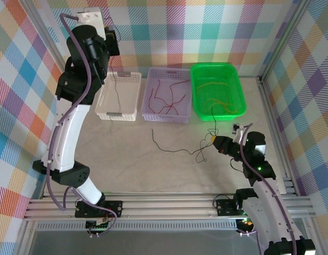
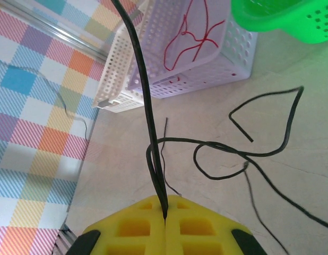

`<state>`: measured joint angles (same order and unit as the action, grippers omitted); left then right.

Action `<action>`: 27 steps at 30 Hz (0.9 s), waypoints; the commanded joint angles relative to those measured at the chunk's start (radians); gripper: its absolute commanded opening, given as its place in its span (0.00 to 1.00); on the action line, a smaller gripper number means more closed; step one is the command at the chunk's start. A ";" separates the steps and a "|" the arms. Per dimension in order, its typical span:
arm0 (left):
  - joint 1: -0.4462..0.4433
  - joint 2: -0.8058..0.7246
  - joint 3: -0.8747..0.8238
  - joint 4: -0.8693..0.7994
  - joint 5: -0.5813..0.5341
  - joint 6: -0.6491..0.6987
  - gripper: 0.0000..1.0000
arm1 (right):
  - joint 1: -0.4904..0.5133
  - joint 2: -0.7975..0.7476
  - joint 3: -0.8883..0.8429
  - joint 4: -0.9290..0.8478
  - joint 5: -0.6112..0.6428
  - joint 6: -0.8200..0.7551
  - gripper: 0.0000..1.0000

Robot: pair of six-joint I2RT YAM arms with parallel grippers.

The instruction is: Untangle the cables

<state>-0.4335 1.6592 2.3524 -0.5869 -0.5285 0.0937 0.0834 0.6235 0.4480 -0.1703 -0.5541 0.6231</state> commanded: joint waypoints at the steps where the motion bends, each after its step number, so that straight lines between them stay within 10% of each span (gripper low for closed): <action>1: 0.053 0.027 0.044 0.057 0.042 -0.018 0.00 | -0.001 -0.009 0.046 -0.005 -0.049 -0.003 0.00; 13: 0.217 0.161 0.085 0.010 0.184 -0.179 0.00 | 0.003 0.068 0.076 0.051 -0.105 -0.006 0.00; 27: 0.231 0.131 -0.490 0.262 0.108 -0.251 0.00 | 0.019 0.045 0.133 0.021 -0.129 -0.007 0.00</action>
<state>-0.2188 1.8095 1.9045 -0.4286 -0.3889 -0.1150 0.0952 0.6868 0.5377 -0.1520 -0.6525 0.6231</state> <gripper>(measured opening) 0.048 0.056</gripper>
